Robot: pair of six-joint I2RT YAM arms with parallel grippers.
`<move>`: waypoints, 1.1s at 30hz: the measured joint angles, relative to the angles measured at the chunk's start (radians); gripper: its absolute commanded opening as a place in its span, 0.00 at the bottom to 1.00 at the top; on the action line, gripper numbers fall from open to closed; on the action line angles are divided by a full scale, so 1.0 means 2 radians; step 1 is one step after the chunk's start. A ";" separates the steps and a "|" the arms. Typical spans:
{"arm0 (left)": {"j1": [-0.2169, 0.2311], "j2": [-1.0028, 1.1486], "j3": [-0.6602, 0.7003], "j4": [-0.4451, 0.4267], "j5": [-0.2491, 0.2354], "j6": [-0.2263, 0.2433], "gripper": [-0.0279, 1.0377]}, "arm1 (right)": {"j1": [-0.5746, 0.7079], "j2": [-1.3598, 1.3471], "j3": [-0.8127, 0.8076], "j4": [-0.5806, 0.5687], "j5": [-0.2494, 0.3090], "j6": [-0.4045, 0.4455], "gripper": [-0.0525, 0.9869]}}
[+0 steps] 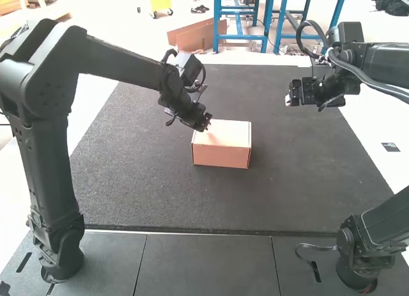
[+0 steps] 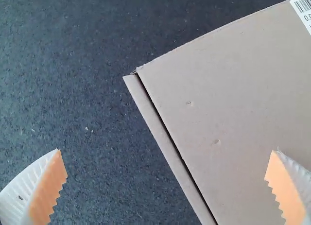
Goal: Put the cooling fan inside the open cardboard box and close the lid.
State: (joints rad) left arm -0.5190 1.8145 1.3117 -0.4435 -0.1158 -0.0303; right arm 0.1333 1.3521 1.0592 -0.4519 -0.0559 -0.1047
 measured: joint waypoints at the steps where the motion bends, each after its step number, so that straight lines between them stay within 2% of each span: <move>1: 0.003 0.000 0.015 -0.010 0.002 0.000 0.94 | 0.000 0.000 0.000 -0.001 0.000 0.000 0.93; 4: 0.015 -0.014 0.072 -0.037 0.023 -0.002 0.94 | 0.000 0.000 0.000 -0.001 0.000 0.002 0.92; 8: 0.029 -0.067 0.132 -0.052 0.061 -0.006 0.94 | 0.000 0.000 0.000 -0.001 -0.005 0.006 0.93; 13: 0.044 -0.134 0.144 -0.055 0.093 -0.016 0.94 | 0.000 -0.017 0.000 -0.001 -0.031 0.011 0.93; 16: 0.059 -0.155 0.126 -0.046 0.109 -0.024 0.94 | 0.000 -0.049 0.000 -0.001 -0.050 0.021 0.93; 20: 0.089 -0.189 0.049 0.034 0.116 -0.031 0.94 | 0.000 -0.095 -0.003 -0.001 -0.063 0.034 0.93; 22: 0.103 -0.216 -0.002 0.096 0.108 -0.032 0.94 | 0.000 -0.119 -0.012 0.003 -0.067 0.036 0.93; 25: 0.113 -0.279 -0.092 0.218 0.093 -0.032 0.93 | 0.000 -0.155 -0.034 0.014 -0.074 0.037 0.93; 27: 0.113 -0.333 -0.145 0.262 0.087 -0.032 0.92 | 0.000 -0.174 -0.052 0.024 -0.076 0.037 0.93; 30: 0.113 -0.406 -0.207 0.277 0.073 -0.032 0.92 | 0.000 -0.200 -0.083 0.062 -0.068 0.038 0.93; 33: 0.113 -0.458 -0.261 0.277 0.059 -0.035 0.92 | 0.000 -0.231 -0.120 0.121 -0.037 0.041 0.93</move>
State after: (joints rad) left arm -0.2928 0.8978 0.7902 0.1101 0.0029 -0.0994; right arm 0.1326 0.8906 0.8192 -0.2089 -0.1303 -0.0227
